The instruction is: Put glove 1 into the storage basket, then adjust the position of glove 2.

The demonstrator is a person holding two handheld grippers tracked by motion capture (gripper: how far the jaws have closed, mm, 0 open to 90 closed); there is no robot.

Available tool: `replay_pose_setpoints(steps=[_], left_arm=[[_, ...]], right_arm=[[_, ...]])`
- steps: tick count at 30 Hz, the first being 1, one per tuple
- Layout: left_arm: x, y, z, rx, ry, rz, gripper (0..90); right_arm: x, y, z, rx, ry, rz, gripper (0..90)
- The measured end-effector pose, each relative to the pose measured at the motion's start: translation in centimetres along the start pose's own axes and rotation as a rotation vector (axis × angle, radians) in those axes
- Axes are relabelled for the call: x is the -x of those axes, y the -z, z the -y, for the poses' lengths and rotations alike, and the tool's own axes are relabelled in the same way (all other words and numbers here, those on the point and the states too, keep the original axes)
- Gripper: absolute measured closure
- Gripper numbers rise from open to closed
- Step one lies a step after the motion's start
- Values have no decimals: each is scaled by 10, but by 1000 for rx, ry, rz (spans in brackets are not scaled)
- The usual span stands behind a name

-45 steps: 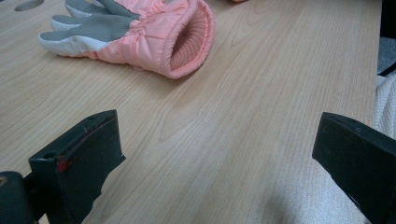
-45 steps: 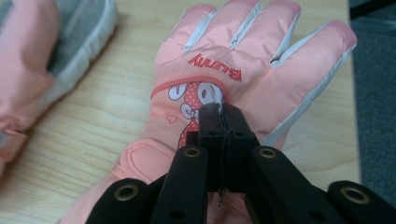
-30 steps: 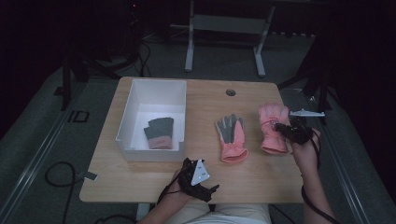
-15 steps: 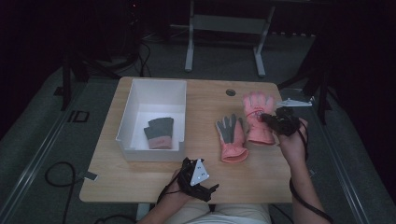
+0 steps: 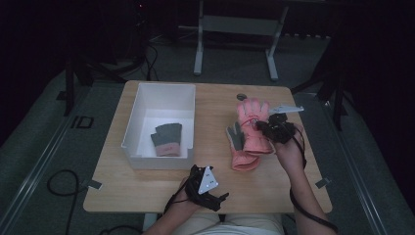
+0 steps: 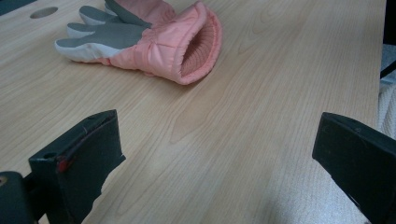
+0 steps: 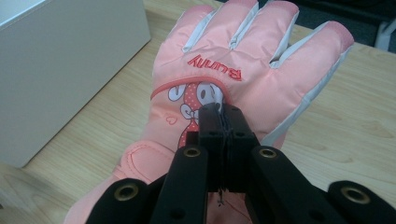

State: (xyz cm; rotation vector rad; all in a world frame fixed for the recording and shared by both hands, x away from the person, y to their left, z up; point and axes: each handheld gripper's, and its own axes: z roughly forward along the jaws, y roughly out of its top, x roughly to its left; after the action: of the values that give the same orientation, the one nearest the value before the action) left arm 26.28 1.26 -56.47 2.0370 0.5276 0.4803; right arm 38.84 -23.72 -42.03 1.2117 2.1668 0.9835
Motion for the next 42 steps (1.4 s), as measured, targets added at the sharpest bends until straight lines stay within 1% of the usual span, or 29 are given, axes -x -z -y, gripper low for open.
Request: replay_pose_setpoints(steps=[5, 9, 12, 16, 19, 23, 25, 28, 32, 36, 38, 40, 42], left_arm=[[1, 0, 0, 0, -2, 1, 11], [0, 1, 0, -2, -2, 0, 11], [0, 0, 0, -3, 2, 1, 11], [0, 0, 0, -7, 1, 1, 11], [1, 0, 0, -5, 0, 2, 11], [1, -1, 0, -16, -6, 0, 11], [2, -2, 1, -17, -11, -4, 11], [2, -3, 1, -15, -12, -7, 11], [1, -2, 1, -13, 2, 2, 11], [0, -2, 0, -14, 10, 5, 11], [0, -2, 1, -14, 14, 7, 11], [0, -2, 0, -8, 27, 21, 11], [0, -2, -1, 0, 33, 30, 11]], right_arm=[[-7, -7, 3, -17, 9, 1, 882], [-10, -18, 8, -44, 21, -8, 881], [-12, -24, 14, -60, 0, -17, 881], [-16, -35, 24, -97, -9, 6, 880], [-16, -44, 32, -117, -28, 11, 879], [-17, -55, 40, -135, -23, 25, 865], [-18, -61, 44, -141, -21, 24, 857], [-17, -67, 47, -139, -34, 14, 840], [-16, -66, 44, -126, -44, -1, 789], [-15, -56, 38, -97, -47, -19, 692], [-16, -50, 35, -77, -39, -15, 660], [-15, -44, 32, -61, -39, -26, 648], [-13, -37, 31, -42, -34, -27, 647]])
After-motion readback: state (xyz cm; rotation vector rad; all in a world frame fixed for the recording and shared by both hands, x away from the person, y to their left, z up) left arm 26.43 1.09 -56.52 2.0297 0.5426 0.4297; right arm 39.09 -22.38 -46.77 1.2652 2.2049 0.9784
